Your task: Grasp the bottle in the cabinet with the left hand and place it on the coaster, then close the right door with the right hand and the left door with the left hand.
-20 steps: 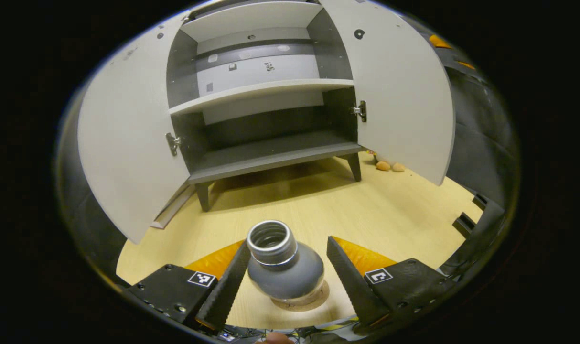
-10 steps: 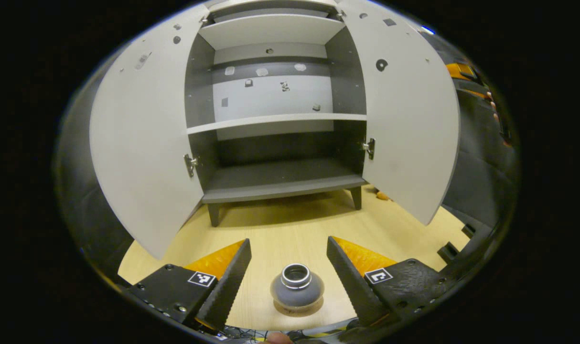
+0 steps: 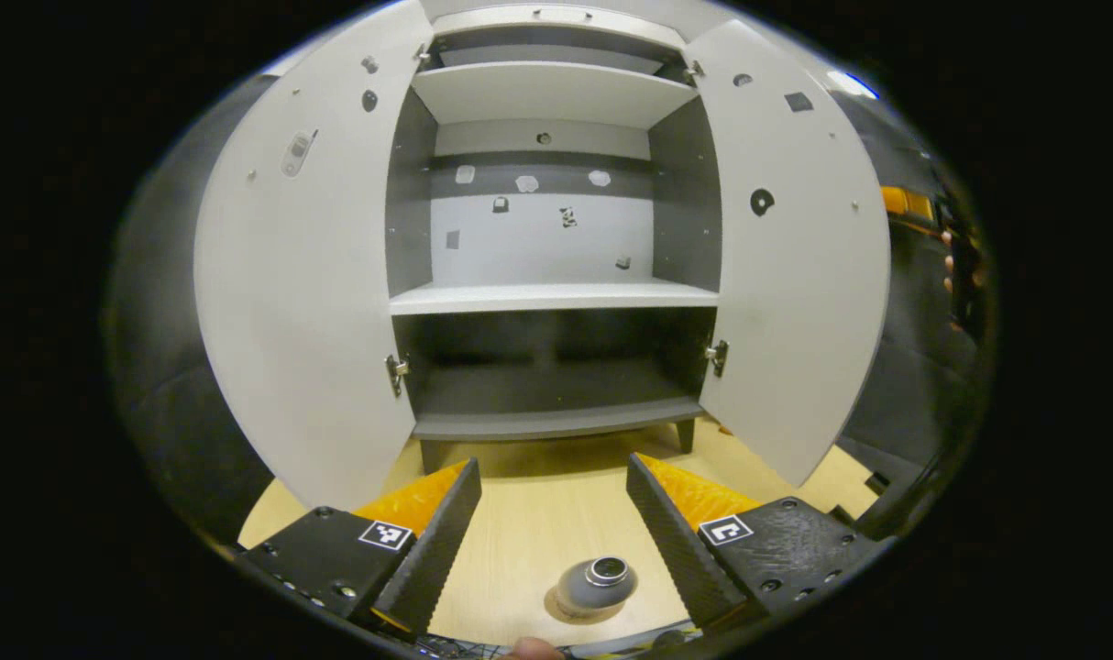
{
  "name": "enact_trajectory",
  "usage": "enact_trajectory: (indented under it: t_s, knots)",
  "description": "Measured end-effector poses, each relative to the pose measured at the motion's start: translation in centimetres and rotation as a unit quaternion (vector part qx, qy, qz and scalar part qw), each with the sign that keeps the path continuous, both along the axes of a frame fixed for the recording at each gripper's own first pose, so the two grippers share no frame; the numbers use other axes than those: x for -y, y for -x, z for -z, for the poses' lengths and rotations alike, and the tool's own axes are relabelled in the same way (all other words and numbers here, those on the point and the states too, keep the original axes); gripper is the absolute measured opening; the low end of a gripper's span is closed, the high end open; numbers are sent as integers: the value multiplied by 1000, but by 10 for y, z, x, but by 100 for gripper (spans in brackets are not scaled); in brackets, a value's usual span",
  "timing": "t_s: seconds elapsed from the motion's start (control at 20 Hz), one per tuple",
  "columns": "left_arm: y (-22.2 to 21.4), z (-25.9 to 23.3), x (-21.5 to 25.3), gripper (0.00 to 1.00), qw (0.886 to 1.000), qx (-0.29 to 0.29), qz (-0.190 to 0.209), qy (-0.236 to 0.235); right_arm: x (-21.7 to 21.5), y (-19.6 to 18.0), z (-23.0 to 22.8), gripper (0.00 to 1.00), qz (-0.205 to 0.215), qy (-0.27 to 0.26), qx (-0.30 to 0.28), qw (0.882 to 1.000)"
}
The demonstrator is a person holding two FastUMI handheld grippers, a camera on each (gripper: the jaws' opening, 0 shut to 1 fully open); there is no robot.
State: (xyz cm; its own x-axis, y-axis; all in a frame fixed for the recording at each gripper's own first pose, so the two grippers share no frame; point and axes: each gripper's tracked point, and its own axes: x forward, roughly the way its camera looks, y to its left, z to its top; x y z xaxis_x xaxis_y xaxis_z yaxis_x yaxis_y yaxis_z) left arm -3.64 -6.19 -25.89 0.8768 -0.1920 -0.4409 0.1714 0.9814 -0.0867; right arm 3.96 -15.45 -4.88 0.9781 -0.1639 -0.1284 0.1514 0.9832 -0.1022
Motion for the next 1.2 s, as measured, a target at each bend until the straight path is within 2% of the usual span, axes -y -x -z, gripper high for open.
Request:
enact_trajectory:
  t_s: [0.05,0.25,0.3,0.35,0.45,0.5,0.55,0.65,0.75,0.8,0.85,0.9,1.05,1.1,1.15,1.2]
  knots:
    - [-3,-6,-7,99,1000,5,-6,4,-2,0,0,96,-8,-7,-3,1000]
    - [-12,-23,-31,95,999,12,-36,-7,-9,-1,1,95,-31,-22,-10,999]
    - [-14,-24,-37,100,999,6,-42,-9,-12,0,2,95,-35,-24,-12,999]
    - [-15,-27,-42,97,999,7,-51,-6,-15,-1,2,95,-41,-32,-14,999]
    - [-20,-37,-48,97,998,12,-68,11,-24,0,3,95,-59,-59,-15,996]
    - [-22,-43,-51,92,997,18,-77,20,-29,-2,3,90,-69,-67,-15,995]
    - [-24,-50,-52,96,996,25,-79,29,-32,-1,5,95,-74,-68,-17,995]
    - [-24,-58,-52,96,996,30,-75,39,-39,-1,3,95,-79,-59,-17,995]
    - [-24,-66,-56,96,996,37,-77,27,-47,-2,3,95,-87,-53,-20,995]
    - [-25,-70,-59,92,996,42,-76,17,-52,-2,4,95,-93,-55,-21,994]
    - [-24,-74,-60,100,996,49,-73,9,-57,-4,4,95,-100,-58,-23,993]
    - [-24,-79,-63,96,996,58,-74,0,-62,-5,5,95,-105,-62,-25,992]
    - [-23,-92,-72,96,994,79,-77,-23,-73,-6,7,95,-105,-71,-21,992]
    - [-21,-93,-75,92,993,78,-81,-26,-75,-7,6,95,-105,-70,-18,992]
    - [-20,-94,-77,92,993,75,-86,-22,-79,-7,7,95,-107,-70,-18,992]
    - [-20,-95,-80,96,993,73,-92,-12,-81,-8,7,95,-109,-70,-19,991]
